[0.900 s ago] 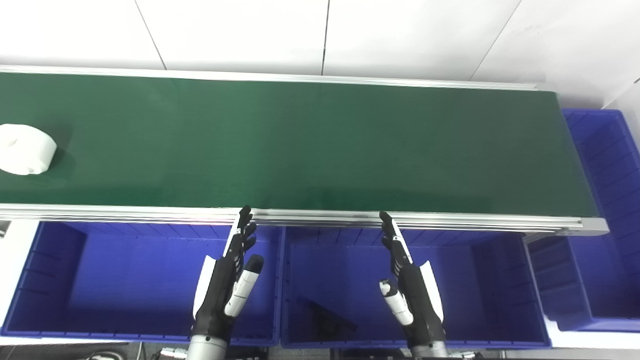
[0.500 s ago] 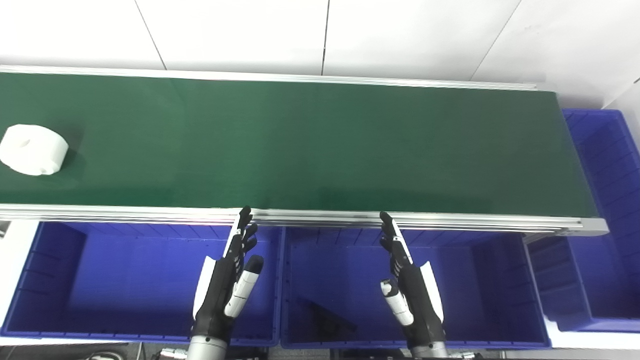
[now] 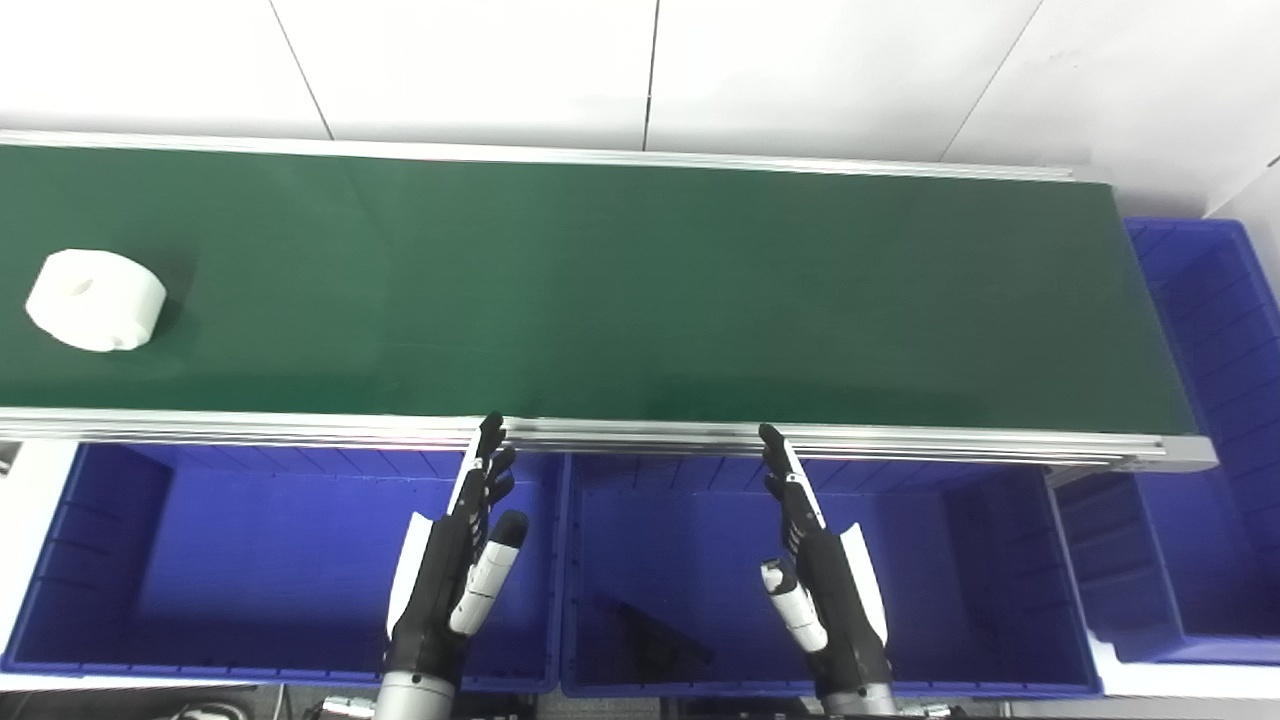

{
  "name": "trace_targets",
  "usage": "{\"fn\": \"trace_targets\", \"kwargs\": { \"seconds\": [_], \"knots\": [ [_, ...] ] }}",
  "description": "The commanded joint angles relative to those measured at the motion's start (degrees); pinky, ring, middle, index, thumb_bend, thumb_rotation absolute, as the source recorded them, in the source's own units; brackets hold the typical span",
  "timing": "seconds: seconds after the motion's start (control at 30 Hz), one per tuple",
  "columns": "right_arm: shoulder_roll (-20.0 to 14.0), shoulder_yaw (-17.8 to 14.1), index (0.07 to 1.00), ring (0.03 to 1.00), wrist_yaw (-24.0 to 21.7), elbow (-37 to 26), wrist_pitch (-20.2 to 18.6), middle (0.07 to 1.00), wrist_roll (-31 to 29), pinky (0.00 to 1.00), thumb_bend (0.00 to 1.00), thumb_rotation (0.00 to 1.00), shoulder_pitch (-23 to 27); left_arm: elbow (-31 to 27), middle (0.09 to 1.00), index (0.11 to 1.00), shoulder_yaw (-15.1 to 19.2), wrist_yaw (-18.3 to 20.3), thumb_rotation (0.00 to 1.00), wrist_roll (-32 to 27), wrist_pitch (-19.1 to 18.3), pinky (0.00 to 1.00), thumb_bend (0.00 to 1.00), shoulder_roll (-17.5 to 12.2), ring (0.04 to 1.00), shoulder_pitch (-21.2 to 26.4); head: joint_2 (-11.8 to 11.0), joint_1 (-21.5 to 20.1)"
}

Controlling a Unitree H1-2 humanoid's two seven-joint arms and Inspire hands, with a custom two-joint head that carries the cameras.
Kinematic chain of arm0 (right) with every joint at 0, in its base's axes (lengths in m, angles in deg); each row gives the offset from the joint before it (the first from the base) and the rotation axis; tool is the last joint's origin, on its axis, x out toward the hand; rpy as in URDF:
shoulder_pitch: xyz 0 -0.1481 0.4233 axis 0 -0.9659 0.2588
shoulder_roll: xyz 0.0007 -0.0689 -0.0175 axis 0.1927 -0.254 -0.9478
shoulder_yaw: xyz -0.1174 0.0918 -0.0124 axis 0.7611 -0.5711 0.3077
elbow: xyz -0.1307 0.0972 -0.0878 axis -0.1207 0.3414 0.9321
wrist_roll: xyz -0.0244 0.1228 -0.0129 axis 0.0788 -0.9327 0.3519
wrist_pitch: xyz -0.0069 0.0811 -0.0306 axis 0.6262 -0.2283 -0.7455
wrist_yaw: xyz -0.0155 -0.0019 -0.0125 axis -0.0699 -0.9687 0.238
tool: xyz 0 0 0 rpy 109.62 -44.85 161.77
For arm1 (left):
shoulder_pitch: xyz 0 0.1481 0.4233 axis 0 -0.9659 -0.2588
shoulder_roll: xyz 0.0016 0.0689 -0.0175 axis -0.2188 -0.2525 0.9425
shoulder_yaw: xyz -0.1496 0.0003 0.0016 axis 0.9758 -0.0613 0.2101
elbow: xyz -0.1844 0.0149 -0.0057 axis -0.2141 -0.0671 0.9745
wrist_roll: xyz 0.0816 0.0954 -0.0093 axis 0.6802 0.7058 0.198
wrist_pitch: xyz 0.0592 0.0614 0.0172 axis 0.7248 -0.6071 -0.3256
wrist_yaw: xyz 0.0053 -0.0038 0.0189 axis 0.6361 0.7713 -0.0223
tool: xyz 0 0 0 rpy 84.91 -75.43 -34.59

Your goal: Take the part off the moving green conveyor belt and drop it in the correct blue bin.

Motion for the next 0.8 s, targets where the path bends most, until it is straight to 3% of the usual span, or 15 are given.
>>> {"fn": "trace_targets", "kwargs": {
  "seconds": [0.0,0.03,0.13,0.33,0.5,0.63,0.77],
  "knots": [
    [0.0,0.1,0.980,1.000,0.1,0.0,2.4,1.000,0.0,0.99,0.87,1.00,0.0,0.2,1.000,1.000,-0.3,-0.6,1.00,0.9,2.4,0.92,0.77,0.1,0.957,-0.4,-2.8,1.0],
    [0.0,0.1,0.980,1.000,0.1,0.3,2.4,1.000,-0.1,0.99,0.87,1.00,0.0,0.6,1.000,1.000,-0.3,-0.6,1.00,1.0,2.7,0.92,0.77,0.1,0.955,-0.4,-2.8,1.0],
    [-0.6,-0.4,0.976,1.000,0.2,2.6,4.0,1.000,-0.7,1.00,0.87,1.00,0.5,3.5,1.000,1.000,-0.5,-1.1,1.00,1.3,4.9,0.94,0.76,0.3,0.959,0.2,-6.0,4.1],
    [-2.5,-1.8,0.983,1.000,-0.2,5.6,5.2,1.000,-1.9,0.98,0.89,1.00,2.1,7.8,1.000,1.000,-1.0,-2.5,0.99,2.8,7.0,0.88,0.74,2.3,0.922,1.5,-8.1,10.0],
    [-4.3,-2.5,1.000,1.000,-0.7,7.4,6.0,1.000,-3.6,1.00,0.91,1.00,3.0,10.8,1.000,1.000,-1.8,-3.8,0.98,4.4,8.3,0.86,0.74,3.7,0.947,2.5,-10.8,14.7],
    [-5.0,-3.2,0.998,1.000,-0.9,8.6,6.0,1.000,-5.1,1.00,0.91,1.00,3.6,12.4,0.986,1.000,-2.4,-4.2,0.99,4.7,8.2,0.86,0.78,4.6,0.959,3.0,-11.2,17.5],
    [-5.4,-3.7,1.000,1.000,-1.4,8.3,5.5,1.000,-5.6,1.00,0.92,1.00,3.6,12.7,0.968,0.992,-3.0,-4.7,0.97,5.5,8.5,0.83,0.69,5.0,0.933,3.2,-10.8,19.2]
  ]
}}
